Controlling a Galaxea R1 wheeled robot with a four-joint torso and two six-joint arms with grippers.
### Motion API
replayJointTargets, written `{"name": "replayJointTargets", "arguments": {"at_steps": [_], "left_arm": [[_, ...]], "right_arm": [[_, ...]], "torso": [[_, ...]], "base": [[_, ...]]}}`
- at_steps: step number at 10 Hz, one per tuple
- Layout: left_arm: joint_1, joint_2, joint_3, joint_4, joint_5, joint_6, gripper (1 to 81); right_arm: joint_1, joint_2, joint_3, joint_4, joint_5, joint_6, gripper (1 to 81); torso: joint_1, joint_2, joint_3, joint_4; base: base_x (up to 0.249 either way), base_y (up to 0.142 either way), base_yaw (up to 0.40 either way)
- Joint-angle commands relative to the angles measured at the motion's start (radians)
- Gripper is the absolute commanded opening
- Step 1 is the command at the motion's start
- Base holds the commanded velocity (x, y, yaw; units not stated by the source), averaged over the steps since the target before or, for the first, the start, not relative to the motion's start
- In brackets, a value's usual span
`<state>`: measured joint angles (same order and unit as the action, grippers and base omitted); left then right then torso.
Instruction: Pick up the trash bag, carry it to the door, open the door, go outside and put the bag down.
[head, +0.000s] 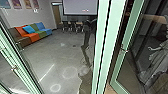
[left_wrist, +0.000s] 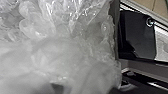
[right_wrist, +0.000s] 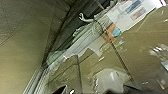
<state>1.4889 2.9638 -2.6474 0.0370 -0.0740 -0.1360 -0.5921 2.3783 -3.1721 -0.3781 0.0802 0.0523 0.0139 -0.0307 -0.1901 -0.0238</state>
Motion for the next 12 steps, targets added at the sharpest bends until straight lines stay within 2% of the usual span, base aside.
{"name": "replayJointTargets", "arguments": {"at_steps": [1,5,7,8,9,11,12], "left_arm": [[-0.023,-0.008,0.006,0.000,0.060,-0.002,1.0],[-0.023,-0.008,0.006,-0.002,0.060,-0.002,1.0],[-0.023,-0.006,0.006,0.001,0.060,-0.002,1.0],[-0.023,-0.006,0.006,0.001,0.059,-0.002,1.0],[-0.023,-0.005,0.007,0.001,0.059,-0.001,1.0],[-0.023,-0.006,0.007,0.004,0.057,-0.002,1.0],[-0.023,-0.008,0.007,0.004,0.057,-0.001,1.0]], "right_arm": [[0.125,-0.071,0.030,0.051,-0.127,0.007,81.1],[0.133,-0.103,0.199,0.182,-0.379,0.007,81.1],[0.133,-0.123,0.299,0.245,-0.565,0.006,81.1],[0.107,-0.130,0.345,0.288,-0.628,0.003,81.1],[0.038,-0.124,0.400,0.360,-0.683,-0.006,81.1],[-0.118,-0.086,0.508,0.462,-0.708,-0.008,81.1],[-0.196,-0.065,0.584,0.535,-0.708,-0.008,81.1]], "torso": [[0.000,0.000,0.000,0.000],[0.000,0.000,0.000,0.000],[0.000,0.000,0.000,0.000],[0.000,0.000,0.000,0.000],[0.000,0.000,0.000,0.000],[0.000,0.000,0.000,0.000],[0.000,0.000,0.000,0.000]], "base": [[0.000,0.000,0.000],[0.000,0.000,0.000],[0.000,0.000,0.000],[0.000,0.000,0.000],[0.000,0.000,0.000],[0.000,0.000,0.000],[0.000,0.000,0.000]]}}
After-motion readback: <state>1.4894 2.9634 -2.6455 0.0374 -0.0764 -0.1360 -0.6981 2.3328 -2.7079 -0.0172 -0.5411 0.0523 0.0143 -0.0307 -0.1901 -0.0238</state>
